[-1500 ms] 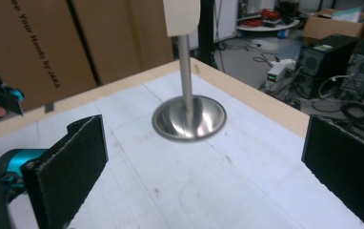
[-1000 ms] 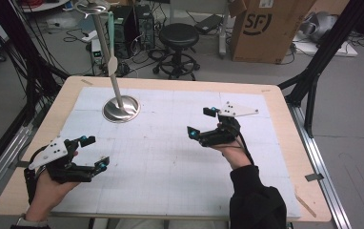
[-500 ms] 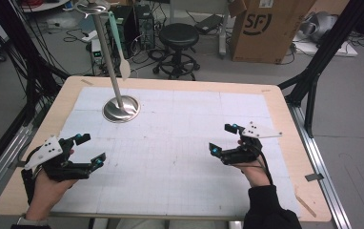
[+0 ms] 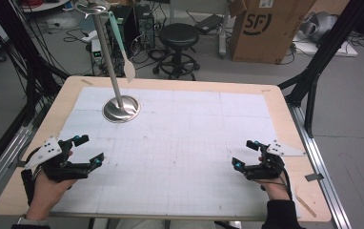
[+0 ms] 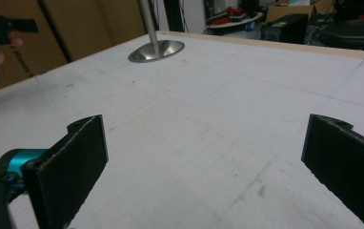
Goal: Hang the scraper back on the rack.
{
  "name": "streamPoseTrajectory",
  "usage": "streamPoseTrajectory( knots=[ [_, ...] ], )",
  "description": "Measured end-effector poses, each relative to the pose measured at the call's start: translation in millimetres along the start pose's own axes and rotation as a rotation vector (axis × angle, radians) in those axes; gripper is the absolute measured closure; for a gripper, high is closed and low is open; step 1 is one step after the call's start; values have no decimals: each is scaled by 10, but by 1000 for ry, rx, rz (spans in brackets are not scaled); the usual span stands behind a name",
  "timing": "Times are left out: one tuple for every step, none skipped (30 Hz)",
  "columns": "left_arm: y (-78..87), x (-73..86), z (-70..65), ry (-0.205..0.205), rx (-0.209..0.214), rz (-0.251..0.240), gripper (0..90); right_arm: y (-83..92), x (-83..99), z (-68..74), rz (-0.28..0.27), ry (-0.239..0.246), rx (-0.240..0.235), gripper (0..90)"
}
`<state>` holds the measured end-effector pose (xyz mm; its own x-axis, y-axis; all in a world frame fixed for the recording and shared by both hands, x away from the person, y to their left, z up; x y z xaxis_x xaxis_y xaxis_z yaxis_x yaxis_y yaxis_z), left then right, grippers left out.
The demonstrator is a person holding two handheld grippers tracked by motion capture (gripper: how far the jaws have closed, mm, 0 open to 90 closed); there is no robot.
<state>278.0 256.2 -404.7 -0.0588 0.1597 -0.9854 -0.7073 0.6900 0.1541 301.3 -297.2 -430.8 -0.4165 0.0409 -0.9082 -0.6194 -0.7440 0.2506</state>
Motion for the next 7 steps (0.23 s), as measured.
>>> streamPoseTrajectory(
  knots=[
    [-7, 8, -2, 2, 3, 3, 103, 36, 11, -21, -14, -18, -7, 4],
    [-17, 13, -6, 2, 6, 5, 103, 67, 18, -35, -24, -27, -6, 4],
    [-25, 17, -13, 0, 6, 9, 103, 87, 22, -39, -29, -33, 2, 4],
    [-34, 19, -19, -1, 6, 11, 103, 97, 20, -43, -36, -29, 3, 4],
    [-41, 21, -20, -4, 10, 14, 103, 97, 17, -40, -40, -30, 0, 4],
    [-48, 22, -27, -1, 10, 15, 103, 91, 15, -34, -41, -30, -1, 4],
    [-52, 26, -27, -4, 9, 19, 103, 76, 16, -28, -37, -26, 0, 4]
  ],
)
Point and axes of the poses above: each handheld gripper's, and its own axes: y roughly backward along the jaws, x roughly out of its underside, z roughly to its left, the point moved 3 cm from there along -y, roughly forward along the jaws, and after that the axes turned 9 degrees about -y, right-handed, at the moved point
